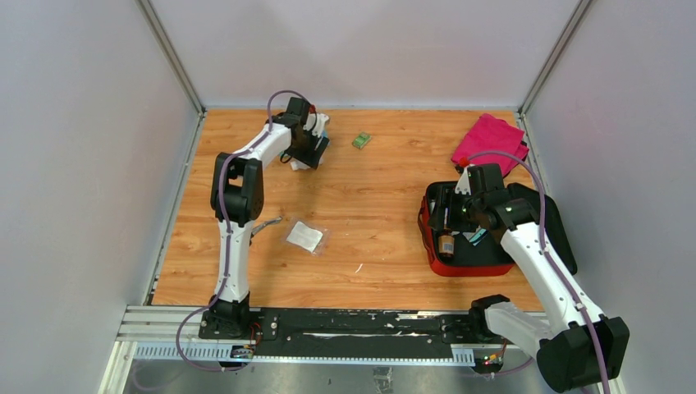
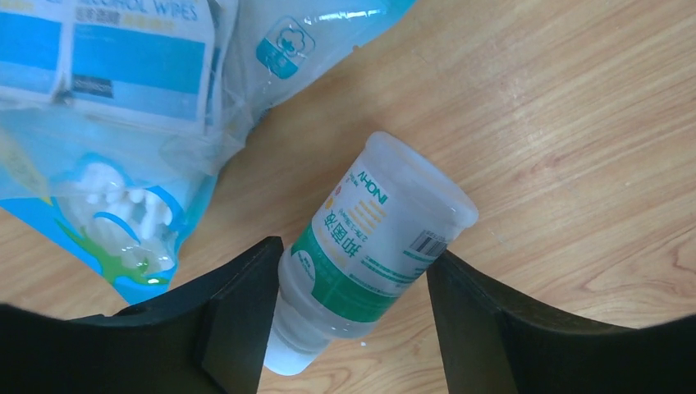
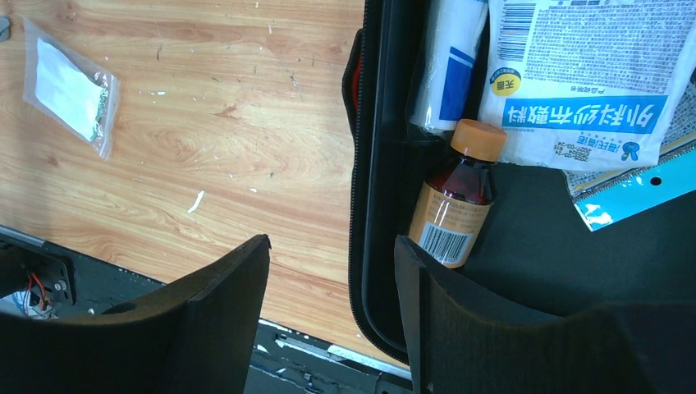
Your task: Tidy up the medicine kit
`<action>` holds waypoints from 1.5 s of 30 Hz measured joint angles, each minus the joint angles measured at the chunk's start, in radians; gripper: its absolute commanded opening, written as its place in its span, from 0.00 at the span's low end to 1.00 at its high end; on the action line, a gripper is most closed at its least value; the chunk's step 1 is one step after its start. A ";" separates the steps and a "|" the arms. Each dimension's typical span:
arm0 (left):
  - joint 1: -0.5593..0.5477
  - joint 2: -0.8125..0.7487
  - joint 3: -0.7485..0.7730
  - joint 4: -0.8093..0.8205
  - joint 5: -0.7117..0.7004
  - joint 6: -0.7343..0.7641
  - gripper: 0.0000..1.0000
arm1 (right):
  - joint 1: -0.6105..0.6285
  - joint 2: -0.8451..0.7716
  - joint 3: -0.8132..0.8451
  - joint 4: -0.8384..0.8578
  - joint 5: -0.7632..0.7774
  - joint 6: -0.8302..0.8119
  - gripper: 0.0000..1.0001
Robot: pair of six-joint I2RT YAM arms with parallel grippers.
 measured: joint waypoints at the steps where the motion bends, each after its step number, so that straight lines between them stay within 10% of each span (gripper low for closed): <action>1: 0.000 0.000 -0.006 -0.002 0.002 -0.004 0.68 | 0.000 0.000 0.000 0.000 -0.001 0.001 0.62; 22: -0.200 -0.051 -0.078 -0.008 0.036 -0.239 0.35 | 0.000 -0.047 0.000 0.013 0.005 0.092 0.57; 33: -0.336 -0.513 -0.613 0.453 0.277 -0.663 0.26 | 0.000 -0.125 -0.137 0.355 -0.090 0.436 0.65; 45: -0.530 -0.611 -0.724 0.752 0.384 -0.895 0.24 | 0.000 -0.116 -0.174 0.678 -0.169 0.641 0.69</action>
